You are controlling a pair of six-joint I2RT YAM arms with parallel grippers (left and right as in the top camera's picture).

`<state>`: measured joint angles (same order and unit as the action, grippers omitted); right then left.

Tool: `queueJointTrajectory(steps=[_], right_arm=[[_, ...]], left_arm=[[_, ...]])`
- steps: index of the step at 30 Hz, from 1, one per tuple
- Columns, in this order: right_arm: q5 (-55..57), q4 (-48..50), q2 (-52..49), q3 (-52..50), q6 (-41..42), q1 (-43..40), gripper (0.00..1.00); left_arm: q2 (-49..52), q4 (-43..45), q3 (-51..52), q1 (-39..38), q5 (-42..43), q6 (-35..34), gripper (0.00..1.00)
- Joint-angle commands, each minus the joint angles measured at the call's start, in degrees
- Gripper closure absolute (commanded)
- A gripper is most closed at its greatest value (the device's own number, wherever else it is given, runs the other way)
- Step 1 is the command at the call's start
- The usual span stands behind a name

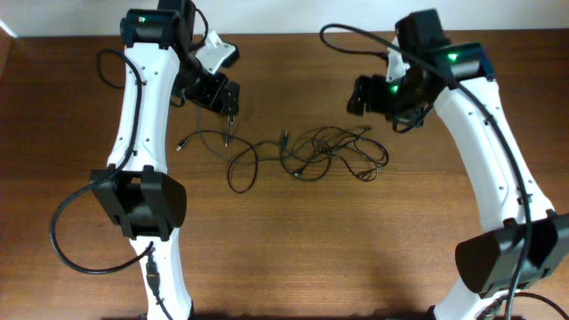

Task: Untangle cables

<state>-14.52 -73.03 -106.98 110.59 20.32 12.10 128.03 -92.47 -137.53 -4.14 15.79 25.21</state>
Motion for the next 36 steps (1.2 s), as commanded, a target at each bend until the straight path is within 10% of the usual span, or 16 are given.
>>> queueJointTrajectory(steps=[1,7,9,11,12,15,20,26,36], right_arm=[[-0.28,-0.87,0.55,2.6,-0.55,-0.28,0.1],[0.13,-2.4,0.52,2.58,-0.46,-2.14,0.1],[0.13,-3.3,0.52,2.58,0.17,-3.74,0.09],[0.11,-4.13,0.52,2.58,0.15,-4.96,0.09],[0.15,-4.37,0.52,2.58,0.11,-5.07,0.08],[1.01,-4.35,0.52,2.58,0.11,-5.11,0.08],[4.76,-4.39,0.52,2.58,0.11,-5.11,0.05],[5.31,-4.61,0.52,2.47,0.13,-9.62,0.04],[5.33,-4.7,0.52,0.35,-0.35,-12.98,0.04]], left_arm=[[-1.42,-4.28,0.59,-0.57,12.81,21.05,0.12],[-1.42,-3.69,0.61,-0.7,11.98,21.68,0.11],[-1.42,1.16,0.61,-0.7,8.46,6.47,0.16],[-1.42,5.51,0.61,-1.22,-13.03,-20.28,0.15],[-1.42,5.73,0.61,-1.81,-19.87,-22.86,0.14],[-1.4,7.08,0.61,-3.61,-20.57,-19.76,0.13],[-1.4,10.51,2.43,-7.23,9.94,-3.43,0.31],[-1.4,17.14,12.83,-14.43,4.24,-25.86,0.36],[-1.4,26.05,20.39,-23.54,-8.48,-40.74,0.46]])
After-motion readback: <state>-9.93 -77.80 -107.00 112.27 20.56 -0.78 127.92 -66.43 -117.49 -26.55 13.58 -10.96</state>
